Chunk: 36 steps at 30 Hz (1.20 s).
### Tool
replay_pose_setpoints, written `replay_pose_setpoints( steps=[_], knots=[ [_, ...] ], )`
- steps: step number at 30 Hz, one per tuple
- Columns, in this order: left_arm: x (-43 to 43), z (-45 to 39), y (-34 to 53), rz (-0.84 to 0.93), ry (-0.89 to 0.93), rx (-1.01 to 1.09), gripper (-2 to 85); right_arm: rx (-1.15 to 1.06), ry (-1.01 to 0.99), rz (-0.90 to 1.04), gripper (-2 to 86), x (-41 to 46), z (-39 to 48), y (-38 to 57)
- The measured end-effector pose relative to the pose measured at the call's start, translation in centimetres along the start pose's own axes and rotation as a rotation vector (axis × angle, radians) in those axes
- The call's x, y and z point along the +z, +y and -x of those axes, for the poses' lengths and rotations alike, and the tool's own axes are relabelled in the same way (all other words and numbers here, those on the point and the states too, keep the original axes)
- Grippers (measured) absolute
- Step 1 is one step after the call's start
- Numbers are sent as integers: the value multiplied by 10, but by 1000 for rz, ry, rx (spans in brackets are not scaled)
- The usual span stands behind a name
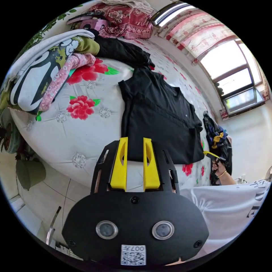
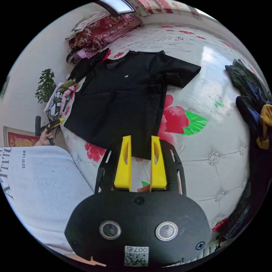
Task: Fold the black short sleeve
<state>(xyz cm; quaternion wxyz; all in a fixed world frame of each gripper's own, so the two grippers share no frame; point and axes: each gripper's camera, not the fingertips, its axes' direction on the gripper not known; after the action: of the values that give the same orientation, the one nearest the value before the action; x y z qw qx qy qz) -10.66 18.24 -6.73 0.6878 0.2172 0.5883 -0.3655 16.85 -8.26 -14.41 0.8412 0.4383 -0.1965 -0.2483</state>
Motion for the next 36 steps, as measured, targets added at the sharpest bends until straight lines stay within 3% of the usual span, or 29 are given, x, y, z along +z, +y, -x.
replay_pose_setpoints(
  steps=[4,11,18,21,26,31,36],
  knots=[
    [26,0,-7,31,-170,-43,21,-13,136,47,13,31,-4,-3],
    [8,22,23,35,-111,-161,-8,182,-40,-61,1,17,-48,56],
    [-8,48,67,-6,-53,-252,32,222,61,-130,23,21,-42,83],
    [-21,63,44,-93,-12,-244,66,66,133,-194,32,16,-7,48],
    [-4,71,-28,-167,43,-149,93,-318,-54,-190,41,62,98,-78],
    [40,74,-93,-101,28,-104,126,-581,-109,-102,51,140,201,-182],
    [65,69,-106,-68,-149,-120,63,-675,-48,4,58,222,259,-246]
  ],
)
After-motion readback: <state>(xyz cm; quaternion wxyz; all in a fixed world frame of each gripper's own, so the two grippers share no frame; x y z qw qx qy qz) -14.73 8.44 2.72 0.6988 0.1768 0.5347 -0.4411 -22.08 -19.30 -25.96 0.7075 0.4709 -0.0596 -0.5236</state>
